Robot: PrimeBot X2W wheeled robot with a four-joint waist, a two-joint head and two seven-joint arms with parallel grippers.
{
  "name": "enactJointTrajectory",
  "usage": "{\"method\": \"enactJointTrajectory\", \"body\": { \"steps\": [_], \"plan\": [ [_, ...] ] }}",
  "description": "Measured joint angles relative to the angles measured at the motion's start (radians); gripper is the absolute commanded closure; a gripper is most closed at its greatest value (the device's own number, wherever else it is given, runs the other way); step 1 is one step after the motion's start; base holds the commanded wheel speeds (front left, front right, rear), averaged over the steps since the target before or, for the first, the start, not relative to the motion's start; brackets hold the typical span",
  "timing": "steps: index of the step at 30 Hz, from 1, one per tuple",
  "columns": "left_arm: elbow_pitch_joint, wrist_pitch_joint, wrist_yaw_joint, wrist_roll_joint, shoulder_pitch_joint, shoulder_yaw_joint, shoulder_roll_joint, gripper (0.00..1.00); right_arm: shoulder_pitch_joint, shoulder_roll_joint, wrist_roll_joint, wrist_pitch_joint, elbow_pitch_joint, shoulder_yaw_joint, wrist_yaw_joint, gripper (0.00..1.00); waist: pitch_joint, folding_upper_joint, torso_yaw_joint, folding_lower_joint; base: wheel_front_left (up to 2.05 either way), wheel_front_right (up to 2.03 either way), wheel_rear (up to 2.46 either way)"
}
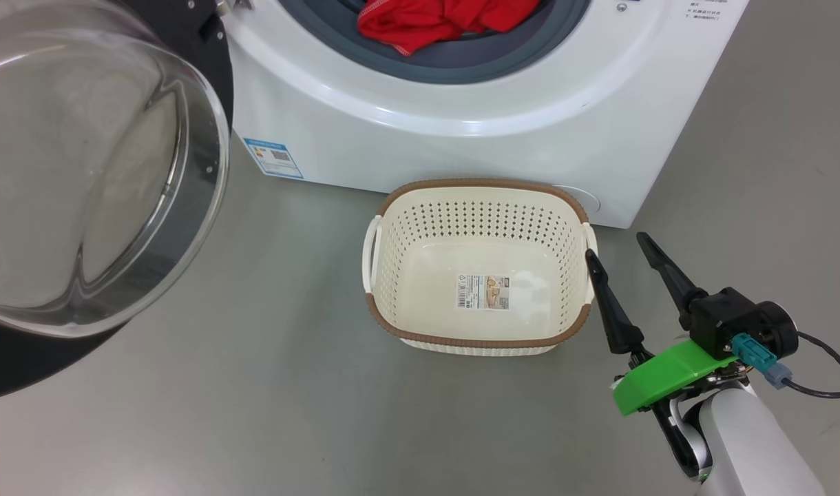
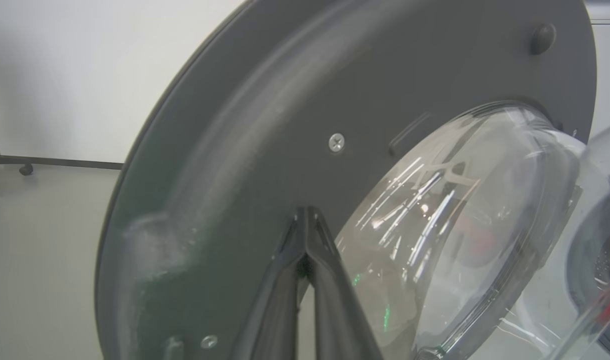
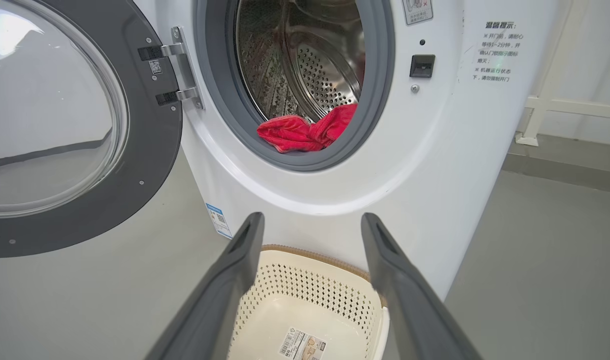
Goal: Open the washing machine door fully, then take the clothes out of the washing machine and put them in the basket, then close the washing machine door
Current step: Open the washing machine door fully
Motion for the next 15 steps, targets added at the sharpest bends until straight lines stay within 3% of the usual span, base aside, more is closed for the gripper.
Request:
{"method": "enactJointTrajectory", "body": {
  "steps": [6, 8, 10, 15],
  "plan": [
    [0.006, 0.0, -0.026, 0.049, -0.009, 0.031, -0.033, 1.0, 0.0, 0.0, 0.0, 0.0, 0.006, -0.001, 0.0, 0.0, -0.009, 0.0, -0.004, 0.0, 0.0, 0.0, 0.0],
    [-0.004, 0.0, -0.027, 0.067, -0.009, 0.037, -0.041, 0.53, 0.0, 0.0, 0.001, 0.0, 0.008, -0.002, 0.0, 0.0, -0.014, 0.0, -0.006, 0.0, 0.0, 0.0, 0.0],
    [-0.024, 0.0, -0.038, 0.082, -0.009, 0.041, -0.048, 0.0, 0.0, 0.0, 0.005, 0.0, 0.01, -0.004, 0.0, 0.0, -0.021, 0.0, -0.007, 0.0, 0.0, 0.0, 0.0],
    [-0.098, 0.0, -0.043, 0.135, -0.003, 0.037, -0.064, 0.0, 0.0, 0.0, 0.023, 0.0, 0.01, -0.009, 0.0, 0.0, -0.04, 0.0, -0.018, 0.0, 0.0, 0.0, 0.0]
  ]
}}
